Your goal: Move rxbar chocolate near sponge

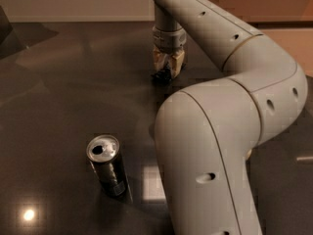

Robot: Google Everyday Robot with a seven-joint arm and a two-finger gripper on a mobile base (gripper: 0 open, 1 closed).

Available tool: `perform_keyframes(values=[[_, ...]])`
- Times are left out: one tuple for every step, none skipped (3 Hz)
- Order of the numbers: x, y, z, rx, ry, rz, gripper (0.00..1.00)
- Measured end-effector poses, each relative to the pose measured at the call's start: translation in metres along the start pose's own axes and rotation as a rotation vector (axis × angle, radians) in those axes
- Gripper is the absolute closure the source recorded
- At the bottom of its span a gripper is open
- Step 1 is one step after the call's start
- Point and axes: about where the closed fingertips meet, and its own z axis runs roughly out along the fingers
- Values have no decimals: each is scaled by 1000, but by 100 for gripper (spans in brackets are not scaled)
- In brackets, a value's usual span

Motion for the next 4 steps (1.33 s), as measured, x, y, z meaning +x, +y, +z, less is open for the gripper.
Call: perform_keyframes(values=[[9, 10, -12, 15, 5, 48, 100], [15, 24, -34, 34, 21, 119, 100], [17, 42, -55, 46, 34, 220, 100], [16, 62, -66, 45, 28, 314, 100]])
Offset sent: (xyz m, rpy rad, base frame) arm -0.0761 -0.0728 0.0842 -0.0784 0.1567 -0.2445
